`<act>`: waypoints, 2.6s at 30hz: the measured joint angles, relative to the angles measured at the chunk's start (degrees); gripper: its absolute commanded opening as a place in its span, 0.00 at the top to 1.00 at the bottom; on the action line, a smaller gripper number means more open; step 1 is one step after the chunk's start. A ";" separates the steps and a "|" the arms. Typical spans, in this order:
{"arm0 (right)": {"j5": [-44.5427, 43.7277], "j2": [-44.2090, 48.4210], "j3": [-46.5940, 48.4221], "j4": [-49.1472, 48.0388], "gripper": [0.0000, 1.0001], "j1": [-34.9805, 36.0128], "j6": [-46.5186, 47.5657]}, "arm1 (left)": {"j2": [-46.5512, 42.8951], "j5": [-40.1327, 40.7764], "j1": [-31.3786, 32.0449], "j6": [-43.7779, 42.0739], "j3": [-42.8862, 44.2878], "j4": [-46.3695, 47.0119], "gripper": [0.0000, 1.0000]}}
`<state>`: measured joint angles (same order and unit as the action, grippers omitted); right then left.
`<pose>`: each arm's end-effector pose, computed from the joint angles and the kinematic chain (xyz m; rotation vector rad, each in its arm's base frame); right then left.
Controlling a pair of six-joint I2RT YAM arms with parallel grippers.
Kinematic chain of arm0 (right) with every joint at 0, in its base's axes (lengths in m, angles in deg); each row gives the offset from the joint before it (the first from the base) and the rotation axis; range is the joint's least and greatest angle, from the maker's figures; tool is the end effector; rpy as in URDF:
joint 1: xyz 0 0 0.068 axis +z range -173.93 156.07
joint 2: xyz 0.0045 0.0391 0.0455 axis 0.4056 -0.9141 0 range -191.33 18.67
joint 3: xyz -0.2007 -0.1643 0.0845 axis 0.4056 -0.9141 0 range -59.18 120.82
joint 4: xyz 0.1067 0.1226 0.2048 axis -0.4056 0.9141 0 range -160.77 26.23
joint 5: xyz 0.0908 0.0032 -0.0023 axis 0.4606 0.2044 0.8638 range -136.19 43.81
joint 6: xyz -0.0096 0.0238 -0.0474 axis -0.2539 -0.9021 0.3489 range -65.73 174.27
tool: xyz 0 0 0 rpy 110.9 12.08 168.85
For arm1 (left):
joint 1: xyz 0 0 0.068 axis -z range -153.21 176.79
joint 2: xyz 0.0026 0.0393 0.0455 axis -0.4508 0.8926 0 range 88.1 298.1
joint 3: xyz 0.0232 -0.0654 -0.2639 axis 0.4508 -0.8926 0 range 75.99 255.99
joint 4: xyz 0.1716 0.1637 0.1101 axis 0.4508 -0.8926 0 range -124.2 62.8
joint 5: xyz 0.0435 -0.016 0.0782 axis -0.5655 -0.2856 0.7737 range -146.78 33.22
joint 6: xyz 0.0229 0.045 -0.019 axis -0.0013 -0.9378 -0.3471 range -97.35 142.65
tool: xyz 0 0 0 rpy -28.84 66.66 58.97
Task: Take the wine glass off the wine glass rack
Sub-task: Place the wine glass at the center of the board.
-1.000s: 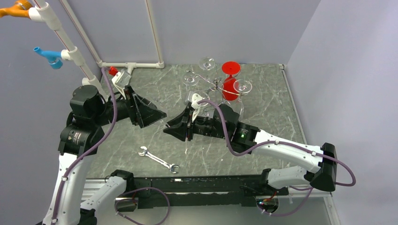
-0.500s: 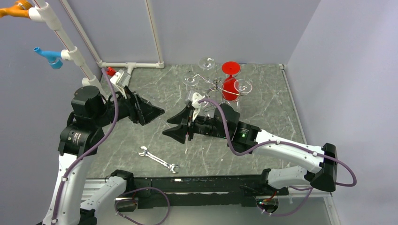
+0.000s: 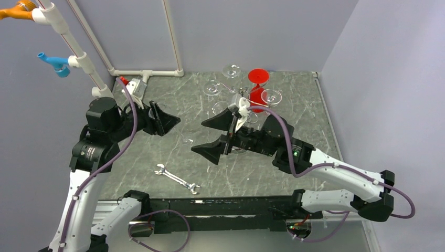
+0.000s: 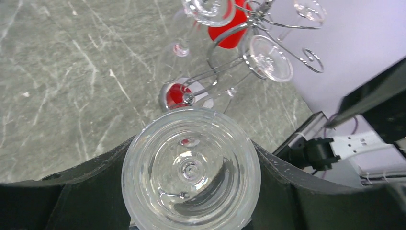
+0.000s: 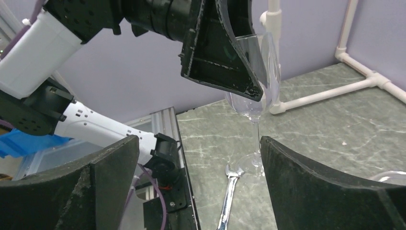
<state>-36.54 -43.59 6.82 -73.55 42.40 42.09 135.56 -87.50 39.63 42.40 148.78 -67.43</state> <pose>0.0933 0.2277 0.4354 -0.8505 1.3360 1.2212 0.1309 -0.0485 0.4402 0.2777 1.8649 -0.8842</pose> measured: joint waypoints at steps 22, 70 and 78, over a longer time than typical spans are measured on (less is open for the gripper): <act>-12.39 10.47 -5.70 6.62 0.00 0.11 0.22 | 2.89 23.93 0.00 -5.75 -12.24 14.10 1.00; -18.62 11.32 -9.84 7.04 0.00 0.15 -1.33 | 40.87 45.40 -1.44 -8.39 -11.32 45.94 1.00; -18.62 9.99 -9.84 7.02 0.00 0.15 -1.29 | 45.83 42.47 -4.85 -6.71 -7.85 45.18 1.00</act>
<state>-55.16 -33.60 -3.02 -66.54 42.55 40.80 181.39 -45.03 34.78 35.69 140.93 -22.25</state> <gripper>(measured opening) 0.994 0.734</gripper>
